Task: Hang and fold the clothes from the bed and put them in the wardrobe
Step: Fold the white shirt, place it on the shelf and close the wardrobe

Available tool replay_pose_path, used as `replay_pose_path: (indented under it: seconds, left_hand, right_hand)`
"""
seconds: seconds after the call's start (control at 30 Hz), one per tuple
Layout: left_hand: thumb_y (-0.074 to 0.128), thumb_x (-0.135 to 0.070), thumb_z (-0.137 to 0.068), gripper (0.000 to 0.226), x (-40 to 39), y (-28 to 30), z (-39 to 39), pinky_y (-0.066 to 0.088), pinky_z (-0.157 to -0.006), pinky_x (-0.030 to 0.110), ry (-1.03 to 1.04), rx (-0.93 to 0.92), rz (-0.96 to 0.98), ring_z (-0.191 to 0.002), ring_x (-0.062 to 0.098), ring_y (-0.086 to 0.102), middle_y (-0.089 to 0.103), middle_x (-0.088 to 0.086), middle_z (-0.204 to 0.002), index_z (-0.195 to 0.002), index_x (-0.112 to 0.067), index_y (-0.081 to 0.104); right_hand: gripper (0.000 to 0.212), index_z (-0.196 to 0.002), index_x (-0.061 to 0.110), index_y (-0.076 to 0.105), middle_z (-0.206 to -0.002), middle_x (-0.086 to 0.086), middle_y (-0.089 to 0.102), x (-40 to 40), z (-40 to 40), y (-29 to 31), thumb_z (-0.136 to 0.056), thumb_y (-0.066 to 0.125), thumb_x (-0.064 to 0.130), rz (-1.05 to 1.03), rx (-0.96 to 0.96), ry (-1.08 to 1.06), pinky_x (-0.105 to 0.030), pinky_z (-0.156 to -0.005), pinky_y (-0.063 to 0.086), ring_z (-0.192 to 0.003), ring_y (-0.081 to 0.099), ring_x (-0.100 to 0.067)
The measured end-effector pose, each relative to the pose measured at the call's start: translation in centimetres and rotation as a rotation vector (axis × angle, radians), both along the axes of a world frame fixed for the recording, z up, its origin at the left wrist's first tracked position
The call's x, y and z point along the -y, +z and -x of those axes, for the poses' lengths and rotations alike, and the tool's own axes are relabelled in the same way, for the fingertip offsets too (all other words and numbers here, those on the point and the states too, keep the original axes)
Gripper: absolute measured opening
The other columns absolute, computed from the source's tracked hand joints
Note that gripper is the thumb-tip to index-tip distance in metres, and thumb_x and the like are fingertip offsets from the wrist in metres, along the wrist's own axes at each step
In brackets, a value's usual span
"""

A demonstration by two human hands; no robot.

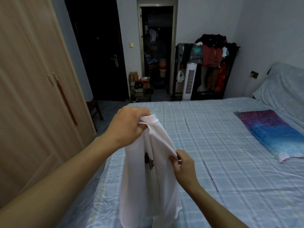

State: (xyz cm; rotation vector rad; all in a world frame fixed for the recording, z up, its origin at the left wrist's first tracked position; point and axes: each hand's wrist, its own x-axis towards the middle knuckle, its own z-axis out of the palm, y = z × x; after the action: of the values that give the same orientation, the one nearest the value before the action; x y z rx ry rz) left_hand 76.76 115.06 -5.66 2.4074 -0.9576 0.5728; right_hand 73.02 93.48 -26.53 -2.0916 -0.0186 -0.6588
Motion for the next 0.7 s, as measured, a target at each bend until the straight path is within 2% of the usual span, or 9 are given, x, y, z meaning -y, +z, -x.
replay_pose_path:
  seconds: [0.07,0.17,0.27,0.33,0.5,0.57,0.67,0.7]
  left_hand:
    - [0.056,-0.022,-0.071,0.01,0.3,0.3,0.1,0.051,-0.066,0.04,0.011,-0.004,-0.014,-0.071,0.015,0.06,0.062,-0.011,-0.073,-0.079,-0.028,0.059]
    - [0.062,-0.022,-0.074,0.011,0.1,0.4,0.1,0.052,-0.068,0.041,0.05,-0.019,-0.057,-0.074,0.016,0.062,0.064,-0.011,-0.076,-0.082,-0.029,0.06]
    - [0.069,-0.017,-0.077,0.012,-0.9,0.4,0.0,0.053,-0.068,0.04,0.094,-0.04,-0.083,-0.074,0.015,0.063,0.066,-0.009,-0.077,-0.082,-0.025,0.063]
    - [0.064,-0.021,-0.076,0.006,-1.3,0.4,-0.2,0.052,-0.068,0.039,0.094,-0.034,-0.077,-0.074,0.014,0.064,0.068,-0.007,-0.077,-0.082,-0.02,0.065]
    - [0.064,-0.008,-0.078,0.009,-0.5,0.8,-0.9,0.052,-0.064,0.039,0.106,-0.032,0.026,-0.07,0.01,0.063,0.067,-0.006,-0.074,-0.081,-0.016,0.066]
    - [0.062,-0.003,-0.077,0.015,0.3,1.5,-1.1,0.05,-0.062,0.033,0.118,-0.028,0.077,-0.068,0.005,0.062,0.067,-0.006,-0.074,-0.082,-0.016,0.067]
    - [0.065,0.005,-0.077,0.03,1.6,3.2,-1.1,0.042,-0.062,0.009,0.113,-0.007,0.148,-0.071,-0.006,0.061,0.066,-0.017,-0.074,-0.083,-0.024,0.067]
    - [0.066,0.005,-0.079,0.032,1.9,3.6,-1.2,0.04,-0.061,0.006,0.102,-0.009,0.171,-0.071,-0.01,0.06,0.066,-0.021,-0.073,-0.084,-0.026,0.066]
  right_hand:
    - [0.019,-0.075,0.021,0.058,-0.069,0.006,0.059,-0.5,0.0,-0.9,-0.093,0.064,0.022,-0.078,-0.093,0.022,-0.03,-0.059,0.05,-0.064,0.056,-0.009]
    - [0.029,-0.069,0.024,0.053,-0.064,0.006,0.054,-0.4,0.3,-1.2,-0.092,0.065,0.012,-0.149,-0.108,0.047,-0.016,-0.053,0.037,-0.055,0.046,-0.005]
    - [0.019,-0.076,0.017,0.06,-0.066,0.003,0.058,1.7,0.4,-0.5,-0.092,0.065,0.008,-0.164,-0.055,0.019,-0.013,-0.056,0.037,-0.06,0.051,-0.004]
    - [0.016,-0.079,0.017,0.063,-0.068,0.001,0.06,3.8,0.0,0.7,-0.093,0.064,0.008,-0.136,0.012,0.0,-0.013,-0.059,0.038,-0.064,0.054,-0.003]
    - [0.011,-0.086,0.017,0.065,-0.079,0.003,0.064,8.8,-1.8,6.3,-0.091,0.055,0.019,-0.072,0.151,0.007,-0.012,-0.066,0.039,-0.076,0.058,-0.002]
    - [0.011,-0.088,0.018,0.064,-0.083,0.002,0.063,10.6,-2.1,8.4,-0.093,0.055,0.016,-0.025,0.173,0.038,-0.016,-0.066,0.042,-0.079,0.058,-0.006]
    - [0.011,-0.09,0.017,0.064,-0.086,0.004,0.062,13.2,-2.4,11.6,-0.094,0.054,0.018,0.035,0.22,0.082,-0.022,-0.067,0.045,-0.081,0.058,-0.01]
    - [0.012,-0.09,0.017,0.065,-0.087,0.003,0.062,13.9,-2.6,12.6,-0.094,0.054,0.02,0.045,0.236,0.086,-0.023,-0.067,0.045,-0.081,0.058,-0.011]
